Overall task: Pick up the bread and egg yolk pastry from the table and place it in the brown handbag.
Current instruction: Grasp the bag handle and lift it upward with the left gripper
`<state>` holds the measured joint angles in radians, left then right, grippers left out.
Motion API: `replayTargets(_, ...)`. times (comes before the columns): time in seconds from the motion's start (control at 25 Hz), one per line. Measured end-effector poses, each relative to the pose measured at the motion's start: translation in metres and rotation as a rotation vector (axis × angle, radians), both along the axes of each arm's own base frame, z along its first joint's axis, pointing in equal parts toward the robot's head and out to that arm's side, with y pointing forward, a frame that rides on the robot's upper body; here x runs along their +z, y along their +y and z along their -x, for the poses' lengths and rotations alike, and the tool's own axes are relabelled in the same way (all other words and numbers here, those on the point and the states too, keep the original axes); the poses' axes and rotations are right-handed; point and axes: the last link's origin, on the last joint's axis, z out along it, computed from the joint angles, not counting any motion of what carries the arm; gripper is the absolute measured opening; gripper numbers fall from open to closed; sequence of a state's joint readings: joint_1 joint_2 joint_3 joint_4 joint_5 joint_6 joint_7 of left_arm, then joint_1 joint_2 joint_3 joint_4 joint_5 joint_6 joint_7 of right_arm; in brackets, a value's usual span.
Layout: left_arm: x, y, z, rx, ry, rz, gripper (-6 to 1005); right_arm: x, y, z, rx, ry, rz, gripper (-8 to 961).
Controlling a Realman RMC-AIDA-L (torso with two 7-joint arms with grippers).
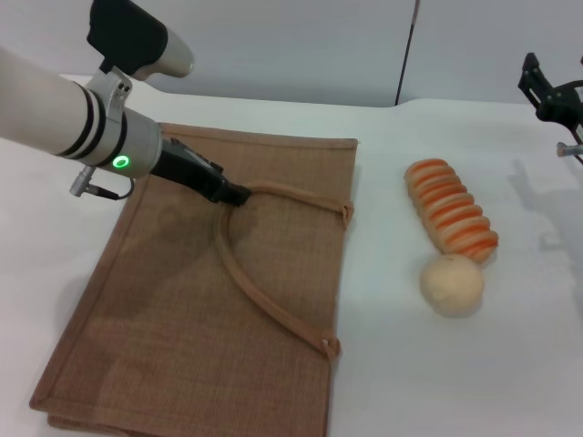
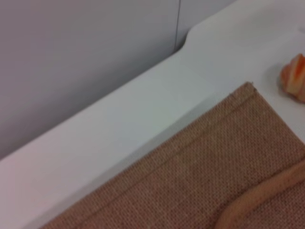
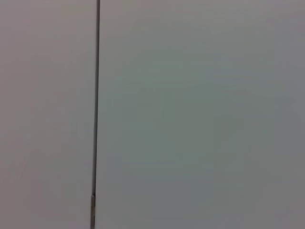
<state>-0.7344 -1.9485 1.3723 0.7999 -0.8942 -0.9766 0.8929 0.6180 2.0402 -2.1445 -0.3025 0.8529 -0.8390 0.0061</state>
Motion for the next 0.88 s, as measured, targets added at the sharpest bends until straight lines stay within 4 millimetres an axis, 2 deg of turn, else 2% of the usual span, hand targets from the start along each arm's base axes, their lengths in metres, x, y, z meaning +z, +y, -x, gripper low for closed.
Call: replayTargets(0.88,-0.0076,-0.0021,0.007,0.046,0.015,0.015,604,-0.0003,0.0009,0.0013,0.002,0.0,0.002,799)
